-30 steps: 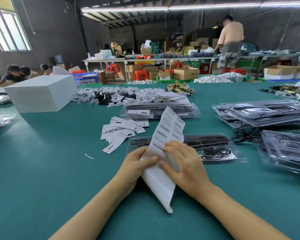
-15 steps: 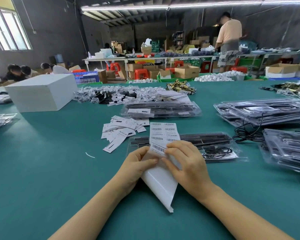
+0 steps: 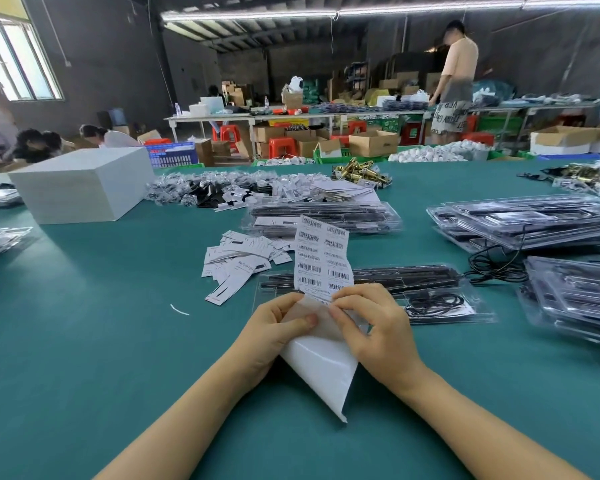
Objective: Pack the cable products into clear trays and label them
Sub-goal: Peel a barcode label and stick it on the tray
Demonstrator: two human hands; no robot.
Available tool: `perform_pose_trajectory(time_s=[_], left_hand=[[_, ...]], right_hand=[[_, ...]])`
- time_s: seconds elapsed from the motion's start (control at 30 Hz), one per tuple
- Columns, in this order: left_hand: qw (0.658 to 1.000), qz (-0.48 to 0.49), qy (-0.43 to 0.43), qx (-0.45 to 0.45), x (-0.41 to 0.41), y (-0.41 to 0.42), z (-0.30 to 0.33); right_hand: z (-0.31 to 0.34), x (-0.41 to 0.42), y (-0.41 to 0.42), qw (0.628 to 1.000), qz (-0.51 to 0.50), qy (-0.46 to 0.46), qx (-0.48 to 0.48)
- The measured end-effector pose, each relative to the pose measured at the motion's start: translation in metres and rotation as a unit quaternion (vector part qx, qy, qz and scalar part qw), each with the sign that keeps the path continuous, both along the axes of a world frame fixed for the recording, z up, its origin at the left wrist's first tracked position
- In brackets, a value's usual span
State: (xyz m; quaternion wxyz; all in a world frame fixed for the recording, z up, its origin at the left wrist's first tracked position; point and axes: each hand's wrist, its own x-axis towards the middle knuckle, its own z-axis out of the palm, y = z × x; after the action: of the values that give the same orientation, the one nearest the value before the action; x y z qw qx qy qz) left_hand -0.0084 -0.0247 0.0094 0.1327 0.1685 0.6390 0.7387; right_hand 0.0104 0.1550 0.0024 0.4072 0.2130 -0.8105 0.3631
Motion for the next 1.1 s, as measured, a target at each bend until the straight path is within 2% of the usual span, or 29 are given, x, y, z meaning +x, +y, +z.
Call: perform_pose_trajectory(time_s=[0.1, 0.2, 0.3, 0.43, 0.7, 0.83, 0.97, 1.03, 1.1], left_hand=[[1.000, 0.010, 0.007, -0.022, 0.000, 0.002, -0.001], [0.999, 0.033, 0.014, -0.033, 0.000, 0.003, -0.003], [0.999, 0.052, 0.009, -0.014, -0.002, 0.002, -0.005], [0.996, 0.092, -0.001, 0.017, -0.004, 0.002, -0.005], [0.988, 0.143, 0.055, -0.008, -0.005, 0.000, -0.007], [0.983, 0.150, 0.082, -0.068, -0.002, 0.003, -0.006], [0.979, 0.104, 0.114, -0.134, 0.007, 0.010, -0.002], [0.965, 0.085, 0.148, -0.201, 0.013, 0.014, -0.001], [0.931, 0.060, 0.203, -0.297, 0.018, 0.016, -0.001]], right_hand=[[0.002, -0.001, 0.003, 0.992, 0.016, -0.090, -0.086], [0.004, -0.002, 0.007, 0.973, -0.012, -0.143, -0.180], [0.005, -0.004, 0.012, 0.949, -0.058, -0.162, -0.266], [0.005, -0.004, 0.016, 0.940, -0.115, -0.153, -0.282], [0.011, 0.001, 0.016, 0.950, -0.127, -0.141, -0.247], [0.021, 0.002, 0.018, 0.962, -0.107, -0.138, -0.208], [0.032, 0.004, 0.014, 0.979, -0.040, -0.180, -0.090], [0.037, 0.004, 0.013, 0.981, -0.092, -0.168, 0.015], [0.043, 0.003, 0.015, 0.970, -0.149, -0.155, 0.109]])
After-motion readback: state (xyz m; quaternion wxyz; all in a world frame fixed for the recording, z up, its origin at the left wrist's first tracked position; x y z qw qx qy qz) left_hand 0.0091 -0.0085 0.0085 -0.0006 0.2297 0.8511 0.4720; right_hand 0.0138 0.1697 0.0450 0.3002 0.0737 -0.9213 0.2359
